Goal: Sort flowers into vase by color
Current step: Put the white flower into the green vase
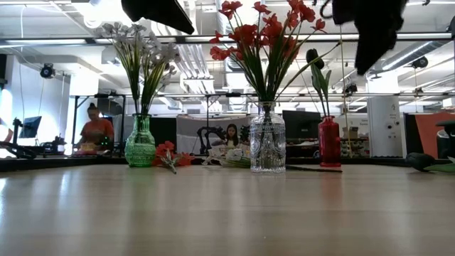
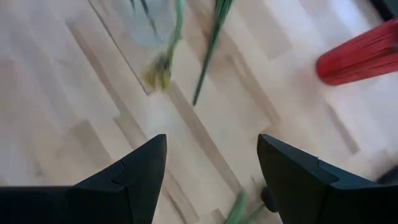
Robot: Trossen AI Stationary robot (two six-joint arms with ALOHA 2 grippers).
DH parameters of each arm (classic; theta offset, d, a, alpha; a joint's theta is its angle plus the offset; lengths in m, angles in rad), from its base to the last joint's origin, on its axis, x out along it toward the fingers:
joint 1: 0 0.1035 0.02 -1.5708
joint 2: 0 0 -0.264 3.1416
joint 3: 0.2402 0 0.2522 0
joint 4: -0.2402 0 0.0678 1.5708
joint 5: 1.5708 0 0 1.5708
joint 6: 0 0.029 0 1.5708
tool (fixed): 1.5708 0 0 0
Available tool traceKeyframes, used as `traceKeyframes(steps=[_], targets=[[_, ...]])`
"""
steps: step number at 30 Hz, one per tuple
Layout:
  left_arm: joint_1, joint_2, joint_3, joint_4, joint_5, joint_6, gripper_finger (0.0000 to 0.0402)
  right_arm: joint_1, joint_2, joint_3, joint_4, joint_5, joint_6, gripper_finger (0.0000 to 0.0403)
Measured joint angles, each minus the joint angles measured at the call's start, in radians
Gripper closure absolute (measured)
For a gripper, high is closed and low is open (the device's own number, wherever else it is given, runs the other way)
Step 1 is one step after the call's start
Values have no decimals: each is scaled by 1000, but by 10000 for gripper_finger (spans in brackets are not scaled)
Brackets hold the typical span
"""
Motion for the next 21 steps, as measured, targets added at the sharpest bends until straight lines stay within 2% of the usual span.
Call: traceKeyframes(steps=[9,16,21], targets=[[-101,-68,0,-4,-72,-3,265,85,19,-267,292,19,-6,163],[-146,-141,0,-4,-76,37,265,161,-1,-353,356,167,46,161],[-142,-170,-37,86,27,159,265,190,9,-365,381,226,52,165]])
